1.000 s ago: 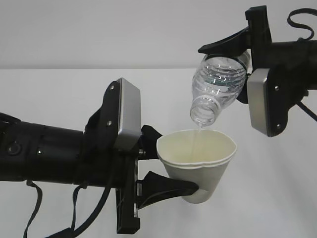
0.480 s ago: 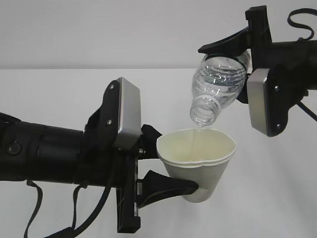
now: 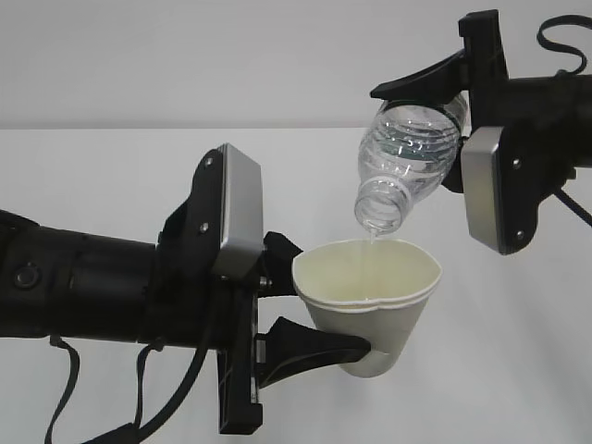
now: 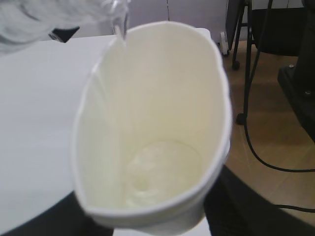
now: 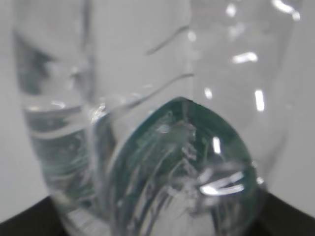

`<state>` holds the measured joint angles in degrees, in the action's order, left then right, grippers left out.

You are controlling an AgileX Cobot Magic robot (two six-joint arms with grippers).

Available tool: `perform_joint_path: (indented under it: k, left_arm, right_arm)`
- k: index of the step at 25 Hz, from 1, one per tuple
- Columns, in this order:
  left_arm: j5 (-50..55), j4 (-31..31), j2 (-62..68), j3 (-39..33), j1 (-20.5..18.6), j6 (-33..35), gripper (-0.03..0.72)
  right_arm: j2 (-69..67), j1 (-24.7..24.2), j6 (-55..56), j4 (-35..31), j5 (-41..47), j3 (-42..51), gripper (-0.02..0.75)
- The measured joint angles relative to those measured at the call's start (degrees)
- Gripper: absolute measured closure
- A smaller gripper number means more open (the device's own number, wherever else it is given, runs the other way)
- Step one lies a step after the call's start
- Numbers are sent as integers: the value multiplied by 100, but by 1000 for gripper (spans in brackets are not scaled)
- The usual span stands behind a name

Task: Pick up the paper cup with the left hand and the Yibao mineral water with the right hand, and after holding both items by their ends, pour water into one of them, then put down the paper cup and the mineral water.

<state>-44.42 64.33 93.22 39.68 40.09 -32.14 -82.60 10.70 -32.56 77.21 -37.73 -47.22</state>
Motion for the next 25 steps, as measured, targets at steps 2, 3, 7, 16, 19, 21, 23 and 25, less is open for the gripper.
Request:
perform_joint_path:
  k: [2, 3, 7, 16, 19, 21, 23, 25]
  left_arm:
    - [0, 0, 0, 0, 0, 0, 324]
    - [0, 0, 0, 0, 0, 0, 324]
    - [0, 0, 0, 0, 0, 0, 324]
    - [50, -40, 0, 0, 0, 0, 324]
    - [109, -81, 0, 0, 0, 0, 324]
    - [132, -107, 0, 0, 0, 0, 324]
    - [132, -142, 0, 0, 0, 0, 324]
    - [132, -155, 0, 0, 0, 0, 324]
  right_arm:
    - [0, 0, 0, -10, 0, 0, 285]
    - [0, 0, 0, -10, 0, 0, 285]
    - [0, 0, 0, -10, 0, 0, 285]
    - [0, 0, 0, -10, 0, 0, 285]
    - [0, 0, 0, -10, 0, 0, 285]
    - [0, 0, 0, -10, 0, 0, 285]
    - [0, 0, 0, -10, 0, 0, 285]
    - [0, 0, 0, -10, 0, 0, 285]
